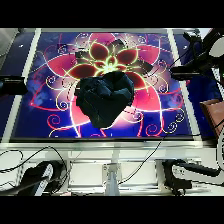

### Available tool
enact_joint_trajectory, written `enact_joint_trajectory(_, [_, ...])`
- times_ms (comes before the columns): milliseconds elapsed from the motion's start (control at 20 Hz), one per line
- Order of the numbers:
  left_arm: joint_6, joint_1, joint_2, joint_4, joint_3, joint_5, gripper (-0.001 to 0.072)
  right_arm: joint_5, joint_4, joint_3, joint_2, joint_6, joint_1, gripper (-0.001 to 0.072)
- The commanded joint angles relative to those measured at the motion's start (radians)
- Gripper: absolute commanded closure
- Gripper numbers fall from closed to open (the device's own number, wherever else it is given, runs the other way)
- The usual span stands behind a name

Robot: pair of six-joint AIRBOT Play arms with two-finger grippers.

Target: Fold the clothes and pants, and hang the long-sleeved shirts on hangers.

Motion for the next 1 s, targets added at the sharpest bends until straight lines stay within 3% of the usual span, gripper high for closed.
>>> enact_joint_trajectory(0, [0.000,0.001,0.000,0.000,0.000,0.000,0.0688,0.000,0.000,0.001,0.000,0.000,0.001,0.0661])
enact_joint_trajectory(500, [0.003,0.001,0.000,0.000,0.000,0.005,0.0688,0.000,0.000,0.001,0.000,0.000,0.001,0.0660])
enact_joint_trajectory(700, [0.008,0.001,0.000,0.000,0.000,0.171,0.0688,0.000,0.015,0.001,0.000,0.001,0.001,0.0660])
enact_joint_trajectory(800, [0.008,0.001,0.000,0.000,0.000,0.175,0.0688,-0.048,0.134,0.000,-0.002,0.019,0.002,0.0660])
enact_joint_trajectory(950, [0.008,0.001,0.000,0.000,0.000,0.183,0.0688,-0.050,0.456,0.000,-0.002,-0.028,0.025,0.0660])
